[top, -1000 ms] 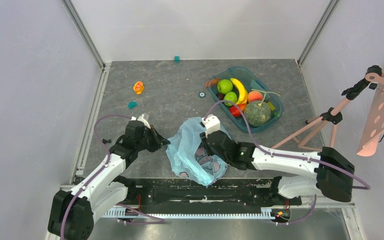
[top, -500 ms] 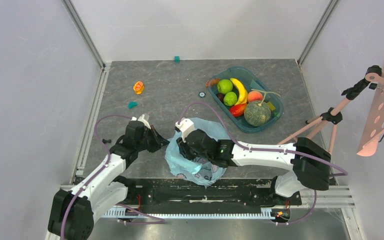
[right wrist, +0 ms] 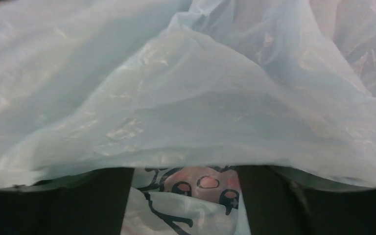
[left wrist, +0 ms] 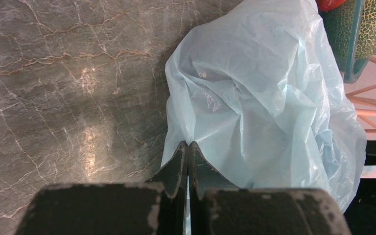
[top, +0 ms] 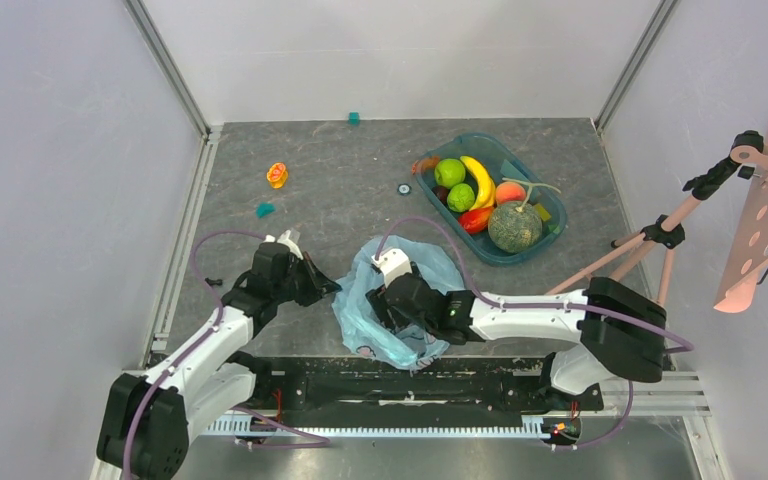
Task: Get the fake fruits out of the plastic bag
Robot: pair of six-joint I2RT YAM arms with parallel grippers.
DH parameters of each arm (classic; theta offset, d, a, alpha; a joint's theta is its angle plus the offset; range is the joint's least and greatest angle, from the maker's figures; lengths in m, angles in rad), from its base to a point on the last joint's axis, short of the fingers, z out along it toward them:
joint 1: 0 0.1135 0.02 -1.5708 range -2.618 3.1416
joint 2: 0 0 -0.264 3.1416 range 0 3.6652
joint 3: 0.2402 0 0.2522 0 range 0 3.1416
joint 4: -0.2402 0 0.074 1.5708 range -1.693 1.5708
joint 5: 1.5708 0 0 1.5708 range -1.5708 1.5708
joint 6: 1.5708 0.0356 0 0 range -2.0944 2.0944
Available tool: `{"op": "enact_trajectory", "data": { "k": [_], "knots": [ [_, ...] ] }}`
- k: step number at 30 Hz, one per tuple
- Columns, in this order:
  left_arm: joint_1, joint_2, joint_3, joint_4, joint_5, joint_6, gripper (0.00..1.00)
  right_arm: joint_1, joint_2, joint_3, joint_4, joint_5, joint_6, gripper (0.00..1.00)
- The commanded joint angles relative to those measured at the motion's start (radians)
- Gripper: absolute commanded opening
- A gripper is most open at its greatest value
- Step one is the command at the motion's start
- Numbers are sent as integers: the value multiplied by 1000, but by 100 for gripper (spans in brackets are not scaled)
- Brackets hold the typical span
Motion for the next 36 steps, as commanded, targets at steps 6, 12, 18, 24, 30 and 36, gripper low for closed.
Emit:
{"op": "enact_trajectory", "data": {
  "k": [6, 12, 18, 24, 30, 36],
  "knots": [
    [5, 30, -6, 73, 60, 61, 2, -10, 63, -1, 231, 112, -75, 95],
    [5, 53, -14, 93, 87, 64, 2, -53, 152, 48, 321, 138, -174, 98],
    [5, 60, -19, 107, 99, 62, 2, -84, 211, 83, 385, 157, -286, 98],
    [4, 63, -23, 118, 109, 57, 2, -122, 269, 105, 425, 110, -341, 98],
    [5, 57, -31, 118, 116, 53, 2, -157, 380, 194, 370, 85, -330, 98],
    [4, 37, -40, 110, 120, 50, 2, -172, 451, 249, 329, 70, -325, 98]
  ]
}}
